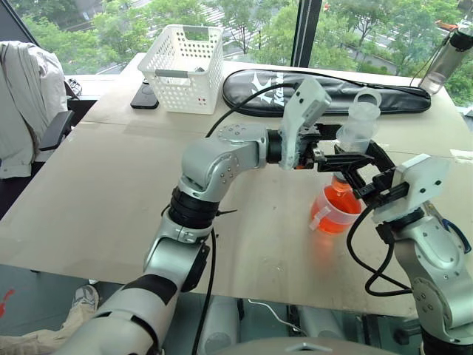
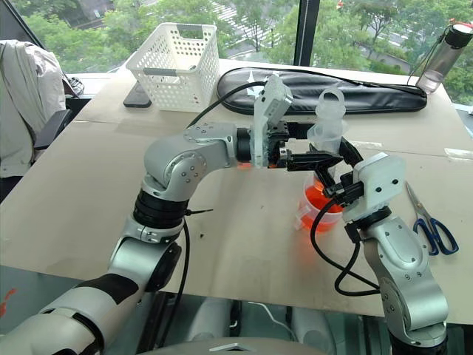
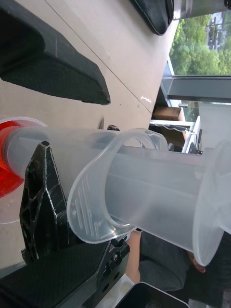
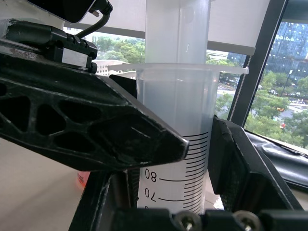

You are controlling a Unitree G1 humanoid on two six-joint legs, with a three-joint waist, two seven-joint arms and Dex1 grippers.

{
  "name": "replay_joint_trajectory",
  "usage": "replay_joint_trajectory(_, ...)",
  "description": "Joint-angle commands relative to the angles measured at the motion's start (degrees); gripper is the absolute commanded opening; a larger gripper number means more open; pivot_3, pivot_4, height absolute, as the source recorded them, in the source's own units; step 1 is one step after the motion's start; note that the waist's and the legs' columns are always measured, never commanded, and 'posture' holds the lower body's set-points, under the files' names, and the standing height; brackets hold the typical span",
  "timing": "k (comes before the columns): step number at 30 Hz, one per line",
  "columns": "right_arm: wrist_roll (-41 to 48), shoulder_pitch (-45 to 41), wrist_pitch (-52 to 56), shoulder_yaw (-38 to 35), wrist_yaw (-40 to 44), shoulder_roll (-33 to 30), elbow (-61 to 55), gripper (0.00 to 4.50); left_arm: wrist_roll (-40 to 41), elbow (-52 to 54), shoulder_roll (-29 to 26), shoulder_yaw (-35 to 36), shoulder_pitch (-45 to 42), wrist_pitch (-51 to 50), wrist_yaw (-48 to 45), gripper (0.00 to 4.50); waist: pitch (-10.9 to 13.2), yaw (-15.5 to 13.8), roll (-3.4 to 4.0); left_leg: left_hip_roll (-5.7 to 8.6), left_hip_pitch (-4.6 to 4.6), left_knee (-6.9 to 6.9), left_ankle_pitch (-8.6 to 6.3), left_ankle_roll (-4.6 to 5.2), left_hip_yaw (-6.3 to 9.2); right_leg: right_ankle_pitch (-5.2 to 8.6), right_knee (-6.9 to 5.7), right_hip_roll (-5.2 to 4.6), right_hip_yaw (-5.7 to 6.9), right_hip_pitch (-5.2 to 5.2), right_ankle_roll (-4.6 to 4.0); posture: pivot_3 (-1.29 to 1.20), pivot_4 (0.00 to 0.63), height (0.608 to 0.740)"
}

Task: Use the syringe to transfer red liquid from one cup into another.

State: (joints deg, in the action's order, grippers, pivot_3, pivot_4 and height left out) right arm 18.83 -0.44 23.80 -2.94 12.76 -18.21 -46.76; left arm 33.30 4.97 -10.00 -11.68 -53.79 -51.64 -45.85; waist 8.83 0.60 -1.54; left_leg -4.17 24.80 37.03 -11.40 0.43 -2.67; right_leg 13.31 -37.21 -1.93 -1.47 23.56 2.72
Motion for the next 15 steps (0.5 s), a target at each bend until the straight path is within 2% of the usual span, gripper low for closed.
replay_joint_trajectory(1, 0.00, -0.84, -0.50, -0.24, -0.39, -0.02, -3.47, 1.51, 0.19, 0.31, 1.32, 0.67, -0.73, 1.12, 0.95, 3.09, 0.00, -0.01, 0.00, 0.00, 0.00, 0.00, 0.00, 0.00, 0.00, 0.00, 0.00, 0.00, 0.00, 0.00, 0.00, 0.00, 0.150, 0.724)
replay_joint_trajectory(5, 0.02, -0.70, -0.20, -0.57, -0.42, -0.14, -3.84, 1.51, 0.29, 0.65, 1.45, 0.60, -0.29, 0.87, 1.08, 1.75, 0.00, 0.00, 0.00, 0.00, 0.00, 0.00, 0.00, 0.00, 0.00, 0.00, 0.01, 0.00, 0.00, 0.00, 0.00, 0.00, 0.150, 0.724)
replay_joint_trajectory(15, 0.30, -1.03, 0.19, -1.03, -0.39, -0.20, -3.80, 1.51, 1.40, 1.12, 1.03, 0.99, -0.13, 1.10, -0.45, 1.68, 0.00, 0.00, 0.00, 0.00, 0.00, 0.00, 0.00, 0.00, 0.00, 0.01, 0.02, 0.00, 0.00, 0.00, 0.00, 0.00, 0.150, 0.724)
